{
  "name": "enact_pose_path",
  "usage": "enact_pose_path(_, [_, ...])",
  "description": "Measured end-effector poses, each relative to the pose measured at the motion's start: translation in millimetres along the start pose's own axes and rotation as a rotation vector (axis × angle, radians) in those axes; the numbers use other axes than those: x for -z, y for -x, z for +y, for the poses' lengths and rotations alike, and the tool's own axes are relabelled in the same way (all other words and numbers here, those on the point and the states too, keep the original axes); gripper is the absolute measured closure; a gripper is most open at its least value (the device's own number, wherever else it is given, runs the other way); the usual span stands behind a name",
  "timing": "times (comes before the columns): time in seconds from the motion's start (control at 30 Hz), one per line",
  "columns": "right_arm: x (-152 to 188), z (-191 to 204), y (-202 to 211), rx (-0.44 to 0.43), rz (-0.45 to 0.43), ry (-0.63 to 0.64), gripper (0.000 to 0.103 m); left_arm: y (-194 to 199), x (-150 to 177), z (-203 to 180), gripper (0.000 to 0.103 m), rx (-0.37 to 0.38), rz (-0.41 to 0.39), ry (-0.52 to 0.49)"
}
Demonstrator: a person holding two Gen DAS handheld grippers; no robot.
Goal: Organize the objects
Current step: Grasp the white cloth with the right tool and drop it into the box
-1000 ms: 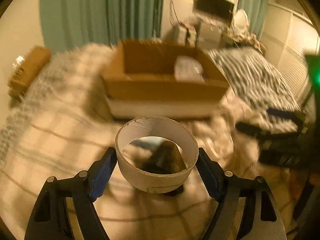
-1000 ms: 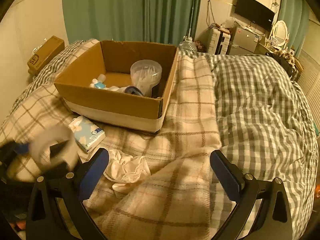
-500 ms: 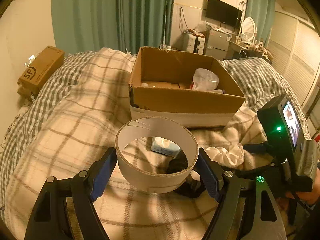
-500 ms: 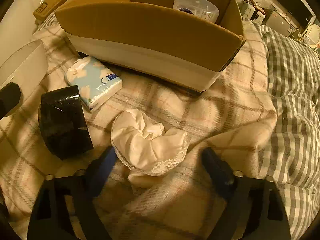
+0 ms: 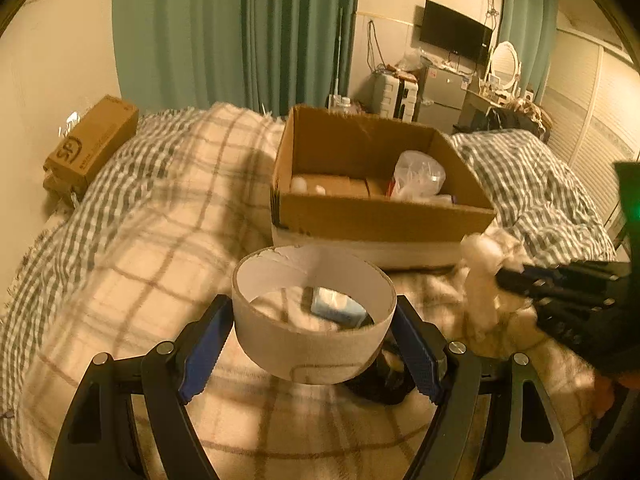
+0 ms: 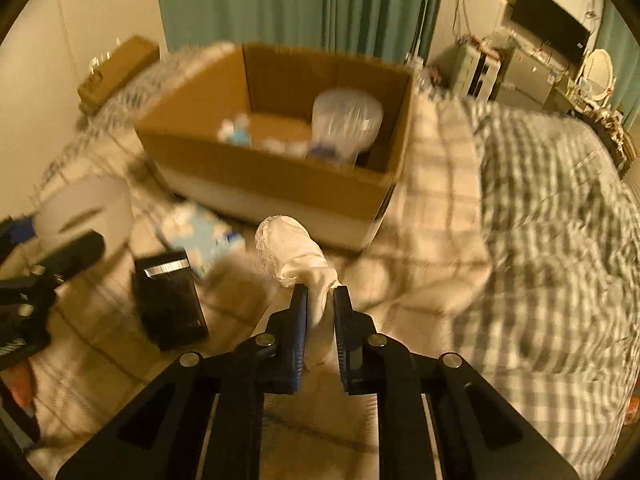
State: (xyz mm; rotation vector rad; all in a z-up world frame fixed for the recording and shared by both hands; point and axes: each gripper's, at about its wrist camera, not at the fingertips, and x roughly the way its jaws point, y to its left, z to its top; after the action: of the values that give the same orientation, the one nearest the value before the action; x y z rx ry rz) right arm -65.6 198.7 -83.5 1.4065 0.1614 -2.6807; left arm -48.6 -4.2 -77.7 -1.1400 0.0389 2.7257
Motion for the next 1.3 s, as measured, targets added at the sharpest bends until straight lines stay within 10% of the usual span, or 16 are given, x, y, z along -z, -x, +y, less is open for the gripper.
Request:
enact_pose_path(0.57, [-126,0,94,0.03,-0.303,0.052,0.091,-1,-129,-3,0.022,0.011,-0.139,-0.07])
enact_pose_path(1.03, [-162,3,-10,-0.08,-0.229,0.014,0.091,-93,-127,7,0.025,0.017,-0.017,-0.064])
enact_pose_path(1.17, [-154,-3,-23,-0.101,-0.219,-0.018,0.039,-90,-126,5,0.023,0.035,-0.023,-0.076])
enact_pose_path(1.3, [-152,-13,-3,-0.083,-0.258,-0.053,0.028,-74,-128,4,0.008,0.033,-0.043,-0.069])
